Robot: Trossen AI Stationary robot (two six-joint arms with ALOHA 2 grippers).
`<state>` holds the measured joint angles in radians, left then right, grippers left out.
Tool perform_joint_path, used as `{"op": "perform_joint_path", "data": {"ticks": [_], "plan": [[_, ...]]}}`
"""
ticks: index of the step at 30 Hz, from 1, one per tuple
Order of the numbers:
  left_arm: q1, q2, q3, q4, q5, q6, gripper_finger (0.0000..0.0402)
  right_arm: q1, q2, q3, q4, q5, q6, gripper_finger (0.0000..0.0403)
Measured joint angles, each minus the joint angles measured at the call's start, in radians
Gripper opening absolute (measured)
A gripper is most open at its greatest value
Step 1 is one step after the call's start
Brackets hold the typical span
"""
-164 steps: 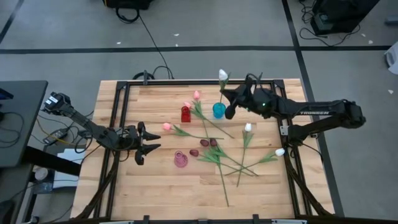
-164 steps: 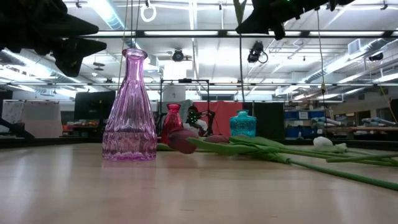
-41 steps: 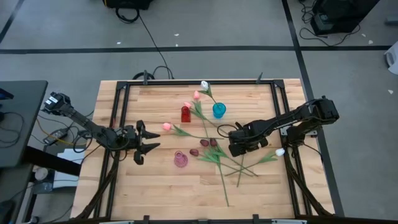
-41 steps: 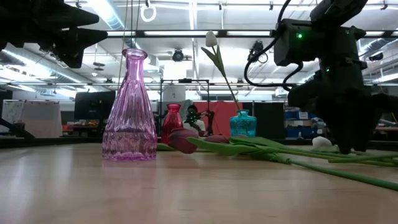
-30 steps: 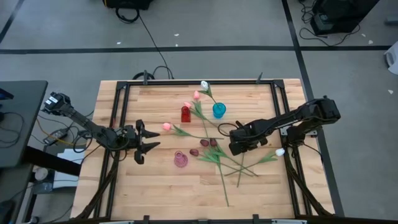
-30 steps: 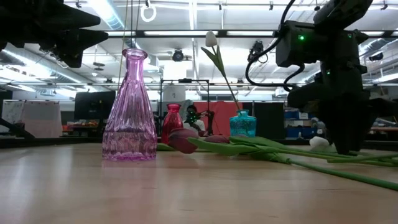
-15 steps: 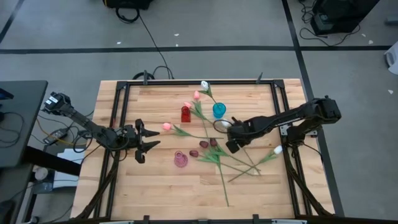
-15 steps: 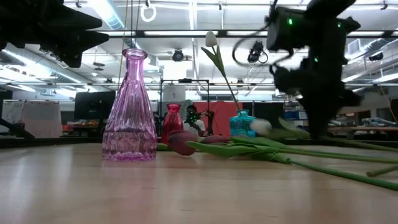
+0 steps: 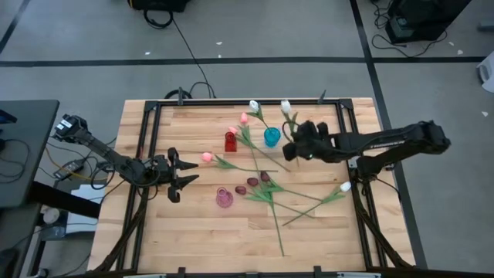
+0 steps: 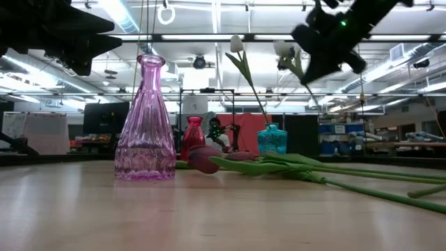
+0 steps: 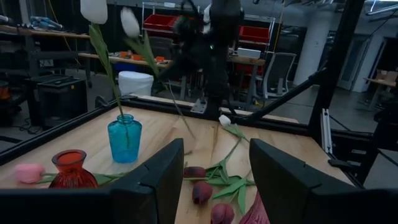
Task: Sort flowers into vase by color
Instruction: Put the left white flower into the blue vase
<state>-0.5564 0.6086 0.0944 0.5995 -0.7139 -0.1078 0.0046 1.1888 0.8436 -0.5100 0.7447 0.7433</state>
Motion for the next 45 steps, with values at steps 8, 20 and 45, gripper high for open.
{"op": "perform_joint_path", "data": {"ticks": [8, 20, 45], "plan": [[0.0, 0.0, 0.0, 0.0, 0.0, -0.001, 0.0188, -0.075, -0.042, 0.0, 0.506, 0.016, -0.474, 0.0009], [0.0, 0.0, 0.0, -0.028, 0.009, -0.028, 0.0188, -0.185, 0.014, 0.0, 0.727, -0.139, -0.612, 0.0009], [0.0, 0.0, 0.0, -0.039, 0.011, -0.041, 0.0188, -0.168, 0.08, 0.001, 0.432, -0.243, -0.484, 0.0121]]}}
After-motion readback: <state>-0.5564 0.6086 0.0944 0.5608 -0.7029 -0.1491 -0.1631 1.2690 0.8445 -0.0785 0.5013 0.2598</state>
